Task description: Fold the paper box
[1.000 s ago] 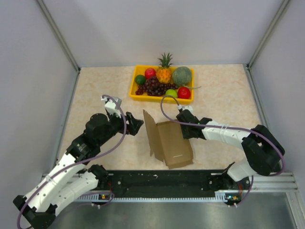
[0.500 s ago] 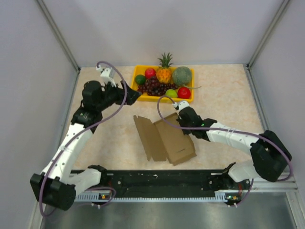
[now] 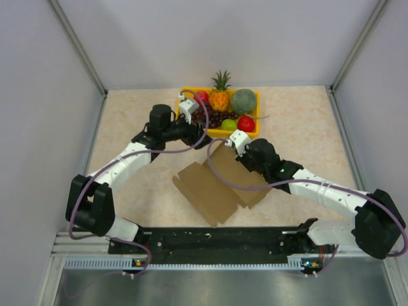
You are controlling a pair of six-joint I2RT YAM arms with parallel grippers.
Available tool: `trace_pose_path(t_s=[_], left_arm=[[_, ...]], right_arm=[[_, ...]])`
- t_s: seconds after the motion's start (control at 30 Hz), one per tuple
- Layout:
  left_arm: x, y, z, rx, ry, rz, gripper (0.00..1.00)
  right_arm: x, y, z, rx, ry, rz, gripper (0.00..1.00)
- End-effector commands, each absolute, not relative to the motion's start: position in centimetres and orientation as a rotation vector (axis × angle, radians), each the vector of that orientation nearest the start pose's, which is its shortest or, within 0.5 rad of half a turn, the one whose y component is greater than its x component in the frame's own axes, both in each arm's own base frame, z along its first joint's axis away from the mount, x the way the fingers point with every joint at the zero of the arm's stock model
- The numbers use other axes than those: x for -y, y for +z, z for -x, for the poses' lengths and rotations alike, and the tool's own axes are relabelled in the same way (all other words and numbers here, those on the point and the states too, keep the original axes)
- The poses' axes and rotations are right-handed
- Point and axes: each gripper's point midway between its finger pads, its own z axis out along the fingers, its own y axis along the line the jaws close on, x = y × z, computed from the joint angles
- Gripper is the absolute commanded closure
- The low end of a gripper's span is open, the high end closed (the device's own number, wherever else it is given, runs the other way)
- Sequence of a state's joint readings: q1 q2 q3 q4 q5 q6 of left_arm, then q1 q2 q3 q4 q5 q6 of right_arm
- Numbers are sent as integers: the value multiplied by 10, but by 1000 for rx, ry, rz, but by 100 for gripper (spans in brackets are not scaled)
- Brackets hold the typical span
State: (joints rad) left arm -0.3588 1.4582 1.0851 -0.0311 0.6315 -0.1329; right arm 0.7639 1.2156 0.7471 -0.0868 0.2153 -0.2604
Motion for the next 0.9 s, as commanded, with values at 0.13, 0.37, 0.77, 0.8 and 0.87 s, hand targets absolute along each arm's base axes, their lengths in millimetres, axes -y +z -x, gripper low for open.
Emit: trace_pose_path(t_s=[0.13,0.37,0.77,0.8,0.87], left_arm=[[298,201,-331,-1689,-760,-882,28],[297,187,-343,-1689,-623,-828,48],[316,168,-353,-1721,-603,-818,53],[317,168,-354,-1722,-590,-818,59],[311,165,-361,-1746,-536,-782,67]], right_arm=[[-230,168,-301,-1766,87,978,100],[-230,174,-296,-1755,112,977,100],[-233,178,-297,-1758,127,967,100],[-233,177,-297,-1758,128,966,100],[-234,176,-296,-1768,136,962,100]])
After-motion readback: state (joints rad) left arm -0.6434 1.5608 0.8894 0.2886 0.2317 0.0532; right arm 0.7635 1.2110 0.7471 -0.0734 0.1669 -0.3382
